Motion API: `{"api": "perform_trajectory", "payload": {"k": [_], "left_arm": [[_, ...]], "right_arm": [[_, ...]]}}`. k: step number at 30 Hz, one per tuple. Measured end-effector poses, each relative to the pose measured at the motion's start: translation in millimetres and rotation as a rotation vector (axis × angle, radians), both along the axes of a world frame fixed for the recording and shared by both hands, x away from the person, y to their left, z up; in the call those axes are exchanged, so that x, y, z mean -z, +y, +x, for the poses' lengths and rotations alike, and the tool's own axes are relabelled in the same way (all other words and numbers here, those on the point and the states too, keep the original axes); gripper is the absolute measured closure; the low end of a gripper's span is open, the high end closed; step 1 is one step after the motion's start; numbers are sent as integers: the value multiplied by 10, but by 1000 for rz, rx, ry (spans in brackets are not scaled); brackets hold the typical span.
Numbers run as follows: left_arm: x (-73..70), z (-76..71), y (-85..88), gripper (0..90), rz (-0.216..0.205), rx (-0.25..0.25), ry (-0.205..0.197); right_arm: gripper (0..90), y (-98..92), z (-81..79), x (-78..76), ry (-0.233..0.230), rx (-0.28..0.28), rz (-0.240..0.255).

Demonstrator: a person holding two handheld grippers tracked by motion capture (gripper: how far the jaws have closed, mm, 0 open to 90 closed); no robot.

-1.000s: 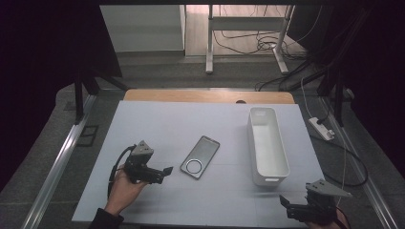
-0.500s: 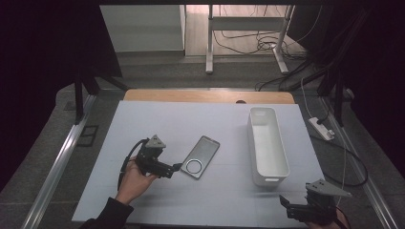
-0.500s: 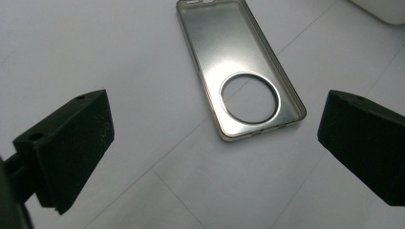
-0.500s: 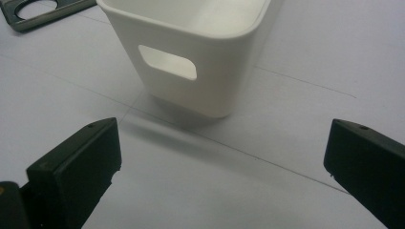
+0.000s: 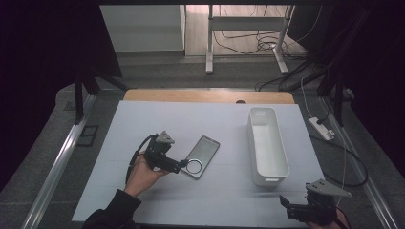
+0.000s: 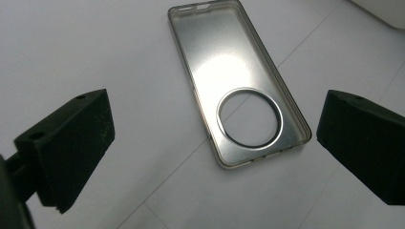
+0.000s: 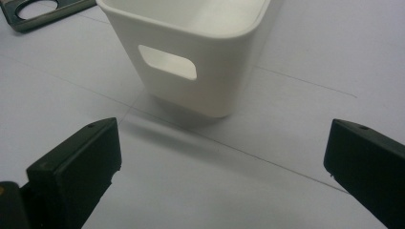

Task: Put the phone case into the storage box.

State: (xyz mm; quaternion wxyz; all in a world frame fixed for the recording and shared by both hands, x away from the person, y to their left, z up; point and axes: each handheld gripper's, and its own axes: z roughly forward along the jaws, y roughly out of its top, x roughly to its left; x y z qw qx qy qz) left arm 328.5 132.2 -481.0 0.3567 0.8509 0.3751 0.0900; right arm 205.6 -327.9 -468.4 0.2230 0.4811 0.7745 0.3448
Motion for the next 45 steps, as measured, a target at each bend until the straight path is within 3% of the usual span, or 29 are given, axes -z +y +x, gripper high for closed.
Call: {"api": "perform_trajectory", "payload": {"k": [11, 12, 15, 21, 22, 25, 29, 33, 45], "left_arm": [[-2, 141, -198, 87, 28, 22, 8], [-7, 152, -215, 113, 14, 18, 15], [-23, 186, -232, 242, -7, 31, 29], [-28, 224, -265, 523, -1, 25, 33], [-25, 236, -269, 523, -9, 39, 43], [-3, 260, -295, 655, -13, 51, 53], [12, 277, -313, 717, -2, 50, 48], [29, 287, -343, 876, 17, 57, 42], [155, 268, -383, 889, 48, 37, 41]], "right_arm": [[0, 1, 3, 2, 4, -4, -1], [0, -1, 3, 1, 6, -4, -2], [0, 0, 7, 4, 7, -2, -2], [0, -9, 9, 3, 11, 0, 8], [0, -8, 8, 1, 13, 0, 5], [0, -2, 11, 5, 15, 0, 1], [0, -3, 13, 5, 17, 2, 1], [0, -2, 15, 7, 18, 1, 0], [0, 3, 15, 8, 20, -5, -4]]}}
